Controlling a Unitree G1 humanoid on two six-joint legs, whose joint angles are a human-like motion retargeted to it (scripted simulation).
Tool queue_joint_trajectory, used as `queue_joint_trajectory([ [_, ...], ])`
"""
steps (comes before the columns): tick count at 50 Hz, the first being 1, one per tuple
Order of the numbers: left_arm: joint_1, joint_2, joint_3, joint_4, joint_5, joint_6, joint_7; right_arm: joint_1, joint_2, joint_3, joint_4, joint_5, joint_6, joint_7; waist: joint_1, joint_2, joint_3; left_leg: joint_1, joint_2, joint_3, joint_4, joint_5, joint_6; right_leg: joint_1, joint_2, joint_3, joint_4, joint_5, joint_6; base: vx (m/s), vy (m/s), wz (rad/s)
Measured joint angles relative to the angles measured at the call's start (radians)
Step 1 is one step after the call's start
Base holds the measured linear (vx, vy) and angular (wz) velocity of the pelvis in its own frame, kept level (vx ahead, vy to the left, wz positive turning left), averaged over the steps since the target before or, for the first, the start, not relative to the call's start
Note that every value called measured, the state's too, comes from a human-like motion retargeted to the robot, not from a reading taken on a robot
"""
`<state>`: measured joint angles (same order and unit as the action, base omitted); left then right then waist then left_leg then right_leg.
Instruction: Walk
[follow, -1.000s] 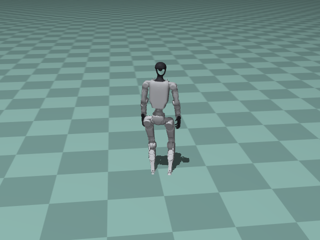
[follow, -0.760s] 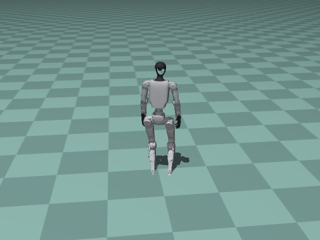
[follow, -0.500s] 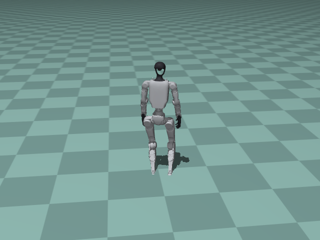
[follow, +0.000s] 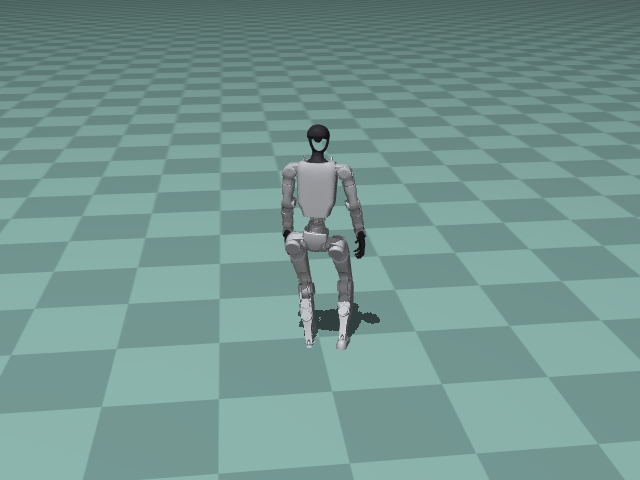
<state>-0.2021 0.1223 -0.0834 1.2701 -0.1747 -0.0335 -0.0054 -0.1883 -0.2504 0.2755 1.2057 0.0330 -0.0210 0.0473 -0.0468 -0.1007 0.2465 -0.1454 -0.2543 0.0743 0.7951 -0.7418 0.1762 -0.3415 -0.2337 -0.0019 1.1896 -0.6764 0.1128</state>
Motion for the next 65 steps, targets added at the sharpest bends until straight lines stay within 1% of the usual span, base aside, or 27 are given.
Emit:
queue_joint_trajectory([
  [4, 0.005, 0.002, -0.002, -0.001, -0.001, 0.006, -0.004, -0.003, -0.004, -0.004, -0.002, 0.002, 0.002, 0.004, -0.009, -0.004, -0.002, -0.017, -0.009, 0.002, 0.002, 0.001, 0.005, -0.057, -0.026, -0.009, 0.072, 0.048, -0.002, 0.00, 0.00, 0.00],
  [7, 0.011, 0.002, -0.004, 0.000, -0.002, 0.012, -0.006, -0.005, -0.006, -0.008, -0.003, 0.003, 0.005, 0.007, -0.015, -0.001, -0.004, -0.029, -0.008, 0.005, 0.004, 0.000, 0.008, -0.099, -0.044, -0.022, 0.118, 0.068, -0.016, 0.00, 0.00, 0.00],
  [12, 0.024, 0.005, -0.006, 0.003, -0.005, 0.020, -0.007, -0.007, -0.006, -0.014, -0.006, 0.006, 0.008, 0.009, -0.029, 0.008, -0.010, -0.051, 0.000, 0.007, 0.007, -0.006, 0.007, -0.169, -0.051, -0.039, 0.168, 0.062, -0.044, 0.00, 0.00, 0.00],
  [18, 0.046, 0.013, -0.003, 0.011, -0.017, 0.026, 0.000, -0.006, -0.002, -0.023, -0.010, 0.016, 0.011, 0.006, -0.051, 0.024, -0.021, -0.080, 0.018, 0.010, 0.009, -0.014, 0.000, -0.261, -0.033, -0.056, 0.182, 0.056, -0.063, 0.06, -0.01, -0.10],
  [25, 0.048, 0.048, 0.009, 0.005, -0.026, 0.024, 0.024, 0.001, 0.003, -0.039, -0.016, 0.043, 0.016, -0.006, -0.083, 0.050, -0.043, -0.122, 0.051, 0.016, 0.005, -0.022, -0.013, -0.378, 0.016, -0.078, 0.101, 0.047, -0.063, 0.08, -0.02, -0.12],
  [35, 0.008, 0.085, 0.017, -0.045, -0.012, 0.003, 0.059, 0.027, 0.019, -0.077, -0.010, 0.082, 0.027, -0.028, -0.083, 0.092, -0.087, -0.181, 0.111, 0.034, -0.018, -0.035, -0.020, -0.508, 0.099, -0.116, -0.190, 0.068, -0.033, 0.11, -0.03, -0.23],
  [40, 0.001, 0.087, 0.017, -0.065, -0.006, -0.004, 0.062, 0.032, 0.025, -0.096, -0.002, 0.096, 0.029, -0.036, -0.072, 0.098, -0.103, -0.182, 0.116, 0.044, -0.040, -0.040, -0.020, -0.538, 0.109, -0.128, -0.292, 0.086, -0.023, 0.14, -0.05, -0.18],
  [45, 0.002, 0.083, 0.017, -0.078, -0.009, -0.008, 0.055, 0.028, 0.023, -0.105, -0.004, 0.111, 0.027, -0.046, -0.075, 0.089, -0.101, -0.138, 0.095, 0.047, -0.065, -0.048, -0.016, -0.542, 0.092, -0.116, -0.288, 0.111, -0.016, 0.18, -0.07, -0.01],
  [50, 0.011, 0.072, 0.018, -0.081, -0.022, -0.010, 0.045, 0.030, 0.022, -0.109, -0.007, 0.125, 0.022, -0.063, -0.088, 0.078, -0.083, -0.064, 0.072, 0.045, -0.065, -0.062, -0.016, -0.526, 0.068, -0.090, -0.202, 0.126, -0.021, 0.22, -0.09, 0.04],
  [52, 0.014, 0.066, 0.020, -0.079, -0.030, -0.011, 0.041, 0.031, 0.021, -0.110, -0.006, 0.129, 0.019, -0.071, -0.091, 0.081, -0.073, -0.041, 0.076, 0.045, -0.043, -0.067, -0.024, -0.513, 0.068, -0.086, -0.162, 0.126, -0.031, 0.25, -0.11, -0.05],
  [55, 0.018, 0.057, 0.021, -0.072, -0.044, -0.012, 0.038, 0.031, 0.021, -0.109, -0.002, 0.131, 0.015, -0.084, -0.093, 0.102, -0.058, -0.029, 0.108, 0.044, 0.034, -0.072, -0.048, -0.489, 0.090, -0.093, -0.113, 0.115, -0.054, 0.26, -0.12, -0.17],
  [58, 0.019, 0.050, 0.018, -0.064, -0.058, -0.013, 0.035, 0.029, 0.021, -0.103, 0.006, 0.128, 0.012, -0.094, -0.083, 0.150, -0.044, -0.052, 0.178, 0.038, 0.178, -0.069, -0.086, -0.466, 0.149, -0.120, -0.088, 0.094, -0.088, 0.26, -0.12, -0.36],
  [60, 0.026, 0.049, 0.012, -0.063, -0.061, -0.014, 0.035, 0.035, 0.023, -0.094, 0.008, 0.126, 0.011, -0.098, -0.074, 0.174, -0.036, -0.074, 0.219, 0.036, 0.297, -0.048, -0.114, -0.461, 0.185, -0.131, -0.052, 0.073, -0.109, 0.25, -0.12, -0.46],
  [62, 0.017, 0.050, 0.007, -0.065, -0.066, -0.014, 0.030, 0.025, 0.016, -0.085, 0.010, 0.125, 0.011, -0.096, -0.060, 0.218, -0.028, -0.118, 0.286, 0.026, 0.416, 0.012, -0.150, -0.438, 0.242, -0.159, -0.075, 0.070, -0.134, 0.24, -0.12, -0.44],
  [65, 0.013, 0.050, -0.005, -0.079, -0.063, -0.014, 0.028, 0.021, 0.009, -0.074, 0.004, 0.125, 0.010, -0.093, -0.042, 0.250, -0.025, -0.199, 0.364, 0.034, 0.588, 0.100, -0.166, -0.422, 0.286, -0.178, -0.079, 0.055, -0.160, 0.22, -0.10, -0.25],
])
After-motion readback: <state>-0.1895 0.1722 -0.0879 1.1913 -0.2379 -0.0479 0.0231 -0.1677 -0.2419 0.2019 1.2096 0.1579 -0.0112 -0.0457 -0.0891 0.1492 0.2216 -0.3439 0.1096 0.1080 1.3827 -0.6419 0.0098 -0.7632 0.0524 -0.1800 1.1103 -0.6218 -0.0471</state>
